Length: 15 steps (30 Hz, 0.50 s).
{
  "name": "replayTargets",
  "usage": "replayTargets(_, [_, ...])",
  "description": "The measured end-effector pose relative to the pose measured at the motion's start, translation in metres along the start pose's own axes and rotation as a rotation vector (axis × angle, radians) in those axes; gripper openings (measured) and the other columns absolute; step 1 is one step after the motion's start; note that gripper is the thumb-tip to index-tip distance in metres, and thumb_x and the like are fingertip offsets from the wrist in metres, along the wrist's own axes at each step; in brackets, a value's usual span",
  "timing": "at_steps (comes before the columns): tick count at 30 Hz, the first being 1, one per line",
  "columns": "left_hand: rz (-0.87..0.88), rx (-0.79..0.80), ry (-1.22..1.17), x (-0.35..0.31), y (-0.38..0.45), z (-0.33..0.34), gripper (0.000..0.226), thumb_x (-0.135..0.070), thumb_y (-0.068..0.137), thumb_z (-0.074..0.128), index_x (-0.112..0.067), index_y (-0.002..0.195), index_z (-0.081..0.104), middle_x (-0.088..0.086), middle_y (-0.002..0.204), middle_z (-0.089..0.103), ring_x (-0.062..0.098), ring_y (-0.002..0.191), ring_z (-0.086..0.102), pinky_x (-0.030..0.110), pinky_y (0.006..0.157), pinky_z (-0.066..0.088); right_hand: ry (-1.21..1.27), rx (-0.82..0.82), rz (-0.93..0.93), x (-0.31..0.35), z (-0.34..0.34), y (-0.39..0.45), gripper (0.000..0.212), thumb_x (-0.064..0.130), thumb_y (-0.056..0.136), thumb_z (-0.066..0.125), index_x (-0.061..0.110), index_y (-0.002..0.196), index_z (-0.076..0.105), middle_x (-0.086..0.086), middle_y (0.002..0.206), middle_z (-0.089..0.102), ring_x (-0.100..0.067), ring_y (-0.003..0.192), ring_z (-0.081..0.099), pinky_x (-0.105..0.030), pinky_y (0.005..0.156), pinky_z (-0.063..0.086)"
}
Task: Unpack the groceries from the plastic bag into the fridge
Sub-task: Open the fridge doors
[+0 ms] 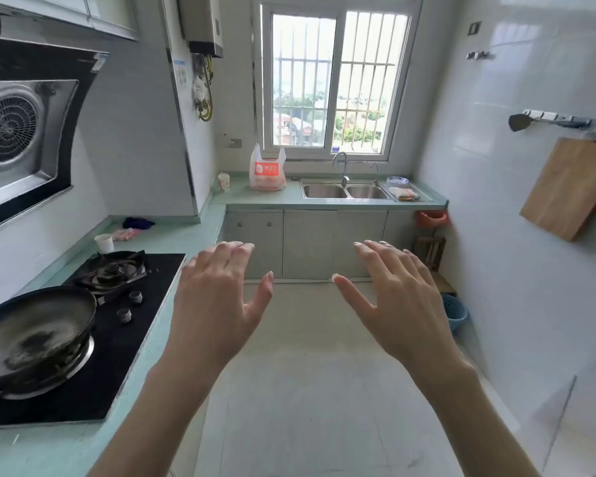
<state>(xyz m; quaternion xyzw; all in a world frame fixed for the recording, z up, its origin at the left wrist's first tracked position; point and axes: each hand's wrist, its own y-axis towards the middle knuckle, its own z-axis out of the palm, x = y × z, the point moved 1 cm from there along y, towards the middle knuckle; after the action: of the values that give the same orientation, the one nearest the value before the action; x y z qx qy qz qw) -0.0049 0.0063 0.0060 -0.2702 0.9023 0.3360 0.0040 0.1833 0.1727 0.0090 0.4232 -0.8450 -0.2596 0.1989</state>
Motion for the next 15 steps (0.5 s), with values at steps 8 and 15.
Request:
replayTargets(8, [0.036,-0.008,-0.054,0.006,0.031,0.043,0.058,-0.053,0.097,0.042,-0.013,0.132,0.065,0.005,0.133,0.067,0.029,0.126,0.06,0.048,0.108,0.045,-0.065,0.009,0.014,-0.018,0.031,0.018,0.068,0.069,0.101,0.037,0.021,0.146,0.053,0.0,0.149,0.057,-0.021,0.143,0.048,-0.045,0.123,0.034])
replayTargets(15, [0.057,-0.045,-0.05,0.0,0.084,0.094,0.056,-0.054,0.096,0.044,-0.016,0.131,0.066,0.0,0.131,0.067,0.026,0.124,0.06,0.045,0.106,0.045,-0.041,-0.047,0.018,-0.05,0.068,0.066,0.066,0.067,0.1,0.04,0.019,0.141,0.057,-0.001,0.14,0.062,-0.023,0.135,0.055,-0.045,0.118,0.04])
